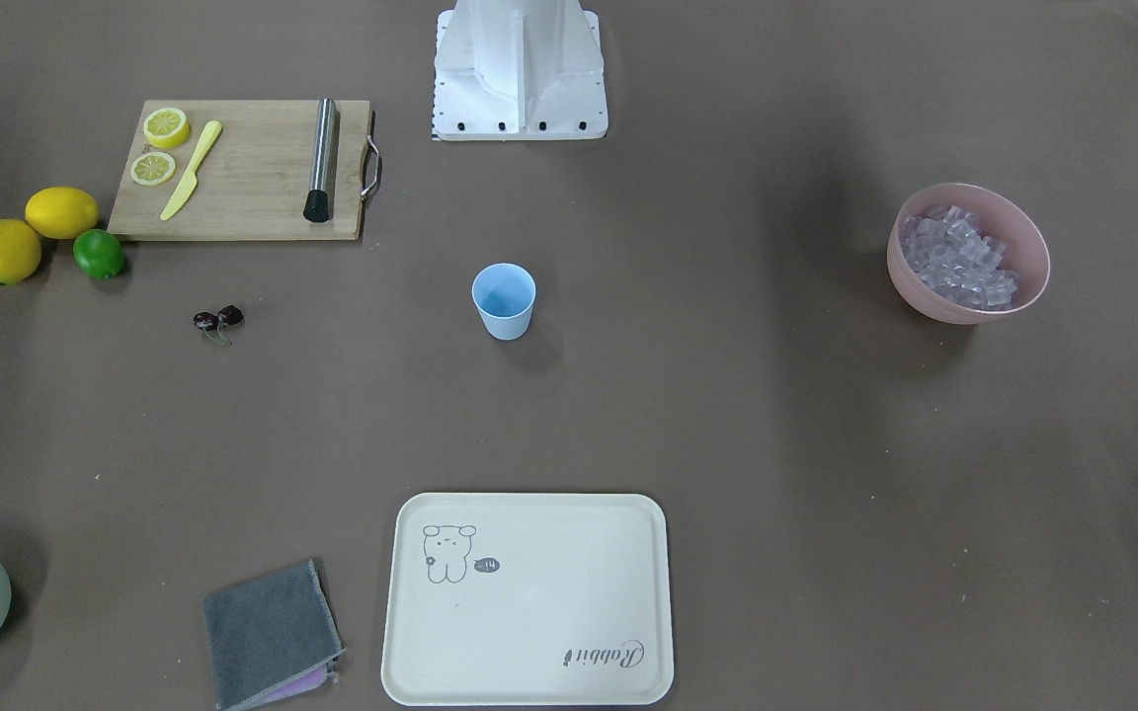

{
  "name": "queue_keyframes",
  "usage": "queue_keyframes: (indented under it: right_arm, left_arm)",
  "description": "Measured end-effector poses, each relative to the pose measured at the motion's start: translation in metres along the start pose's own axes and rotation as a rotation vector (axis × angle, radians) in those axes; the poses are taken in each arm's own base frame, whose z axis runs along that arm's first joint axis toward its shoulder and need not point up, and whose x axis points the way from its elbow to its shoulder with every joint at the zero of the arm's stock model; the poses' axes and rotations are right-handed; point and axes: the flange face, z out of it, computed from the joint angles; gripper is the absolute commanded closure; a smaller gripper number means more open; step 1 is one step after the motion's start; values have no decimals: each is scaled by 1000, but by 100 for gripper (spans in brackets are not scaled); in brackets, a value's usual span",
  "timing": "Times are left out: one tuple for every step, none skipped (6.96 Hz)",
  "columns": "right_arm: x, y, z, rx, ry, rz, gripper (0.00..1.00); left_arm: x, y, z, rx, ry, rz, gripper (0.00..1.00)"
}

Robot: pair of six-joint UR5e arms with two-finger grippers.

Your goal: Put ice and cherries in cup

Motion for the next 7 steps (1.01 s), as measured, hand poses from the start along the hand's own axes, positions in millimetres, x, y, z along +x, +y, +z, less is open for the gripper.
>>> queue_keyframes:
  right_arm:
    - [-1,-1,-1,2,0,-2,0]
    - [-1,-1,-2,3,0,-3,0]
    - [-1,-1,-2,3,1,-3,0]
    - [-1,-1,-1,2,1,-1,0]
    - [0,0,0,0,1,1,0]
    - [0,0,0,-1,1,2,0]
    - [1,1,1,-2,0,2,0]
  left_arm:
    - [-3,3,1,-3,0,-6,2]
    - [-5,5,2,-5,0,-11,2]
    - [-6,6,2,-6,0,-14,2]
    - [-7,7,2,-7,0,-16,2]
    - [-8,7,3,-8,-2,-18,2]
    - [-8,7,3,-9,-3,-19,2]
    - [-9,8,3,-10,-4,-20,2]
